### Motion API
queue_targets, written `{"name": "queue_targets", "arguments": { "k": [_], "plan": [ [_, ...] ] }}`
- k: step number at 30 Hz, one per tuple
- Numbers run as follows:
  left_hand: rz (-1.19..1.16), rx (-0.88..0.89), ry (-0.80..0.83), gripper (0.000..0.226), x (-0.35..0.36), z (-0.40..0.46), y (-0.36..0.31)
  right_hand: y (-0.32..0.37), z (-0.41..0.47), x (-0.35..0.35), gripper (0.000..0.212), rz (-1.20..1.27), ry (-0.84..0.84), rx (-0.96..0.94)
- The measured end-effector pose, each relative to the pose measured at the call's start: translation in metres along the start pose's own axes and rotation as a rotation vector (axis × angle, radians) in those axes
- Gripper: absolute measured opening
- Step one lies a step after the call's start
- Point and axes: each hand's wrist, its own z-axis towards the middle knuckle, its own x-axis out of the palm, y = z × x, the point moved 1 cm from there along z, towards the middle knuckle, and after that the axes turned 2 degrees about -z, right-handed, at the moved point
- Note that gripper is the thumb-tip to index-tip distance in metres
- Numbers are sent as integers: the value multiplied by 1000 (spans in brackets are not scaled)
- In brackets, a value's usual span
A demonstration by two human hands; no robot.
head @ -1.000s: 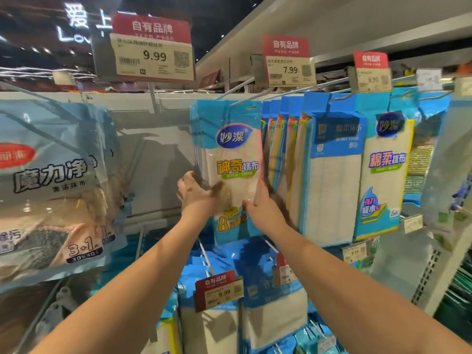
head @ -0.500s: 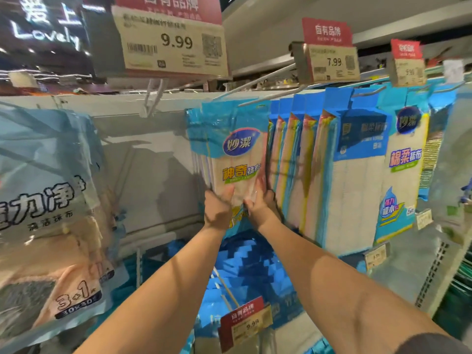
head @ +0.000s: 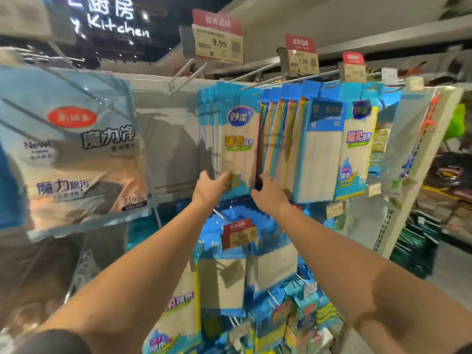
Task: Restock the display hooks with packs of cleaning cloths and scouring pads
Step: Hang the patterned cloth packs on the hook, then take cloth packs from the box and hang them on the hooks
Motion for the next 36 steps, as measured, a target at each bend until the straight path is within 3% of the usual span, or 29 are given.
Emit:
{"name": "queue_targets", "arguments": {
  "k": [6,14,25,36],
  "plan": [
    [36,176,-25,50,-65,-163,32,-1,-159,-19,48,-82,-42,-64],
    [260,3,54,28,-190,-386,126,31,-370,43,36,-85,310,-77],
    [488,-367,38,41,-389,-648,310,144,-641,233,46,-248,741,-333],
    [590,-555,94,37,-648,-874,456,329,-922,410,47,-317,1050,-447]
  ]
}}
